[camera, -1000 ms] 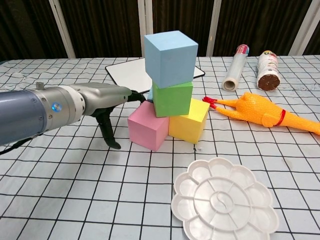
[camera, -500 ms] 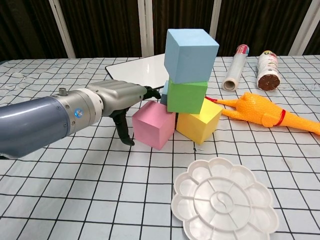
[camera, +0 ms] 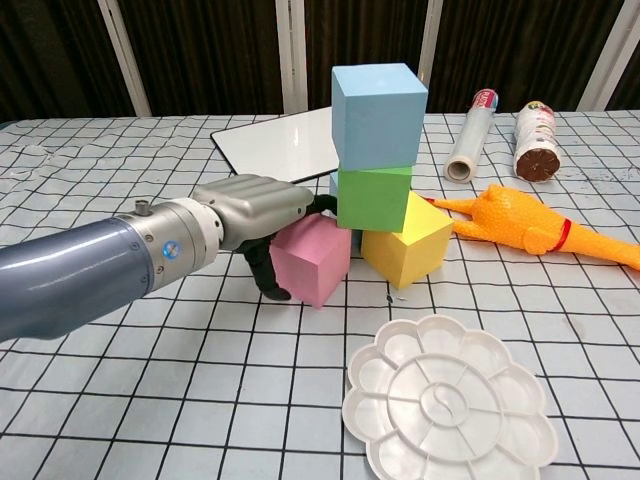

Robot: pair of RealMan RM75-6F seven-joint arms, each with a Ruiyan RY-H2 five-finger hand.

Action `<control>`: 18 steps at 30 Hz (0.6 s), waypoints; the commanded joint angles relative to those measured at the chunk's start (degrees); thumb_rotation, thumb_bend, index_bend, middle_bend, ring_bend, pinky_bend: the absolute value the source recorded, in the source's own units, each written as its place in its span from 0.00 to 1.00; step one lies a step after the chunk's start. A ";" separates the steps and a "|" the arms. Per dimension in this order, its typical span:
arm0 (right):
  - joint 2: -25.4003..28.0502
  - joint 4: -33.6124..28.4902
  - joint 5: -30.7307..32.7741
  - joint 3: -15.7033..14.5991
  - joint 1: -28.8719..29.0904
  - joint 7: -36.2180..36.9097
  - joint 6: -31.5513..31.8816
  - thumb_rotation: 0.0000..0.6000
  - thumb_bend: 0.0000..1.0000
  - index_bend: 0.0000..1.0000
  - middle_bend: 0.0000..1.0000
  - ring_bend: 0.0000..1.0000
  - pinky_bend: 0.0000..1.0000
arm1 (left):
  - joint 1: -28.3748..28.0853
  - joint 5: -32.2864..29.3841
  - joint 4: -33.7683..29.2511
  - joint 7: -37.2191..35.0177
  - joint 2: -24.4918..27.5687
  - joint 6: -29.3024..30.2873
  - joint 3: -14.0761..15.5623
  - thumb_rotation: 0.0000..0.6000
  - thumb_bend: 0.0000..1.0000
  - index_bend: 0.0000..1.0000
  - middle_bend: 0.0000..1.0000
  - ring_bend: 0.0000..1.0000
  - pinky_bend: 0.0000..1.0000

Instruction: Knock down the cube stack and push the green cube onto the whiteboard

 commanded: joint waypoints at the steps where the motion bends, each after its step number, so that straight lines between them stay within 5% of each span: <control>1: 0.02 -0.02 -0.11 -0.05 0.02 0.13 -0.02 1.00 0.03 0.11 0.07 0.13 0.04 | 1.08 2.48 -0.11 -1.34 0.88 1.49 0.12 1.00 0.41 0.26 0.41 0.41 0.45; 8: -0.08 -0.01 -0.34 -0.30 0.19 0.05 -0.43 1.00 0.03 0.11 0.07 0.13 0.04 | 3.99 7.23 -2.21 -3.48 5.32 5.54 0.20 1.00 0.42 0.26 0.43 0.44 0.49; 18: -0.53 -0.15 -0.24 -0.52 0.58 -1.03 -1.18 1.00 0.03 0.11 0.07 0.13 0.04 | 10.81 14.46 -2.25 -8.45 15.11 8.96 4.75 1.00 0.40 0.24 0.40 0.44 0.48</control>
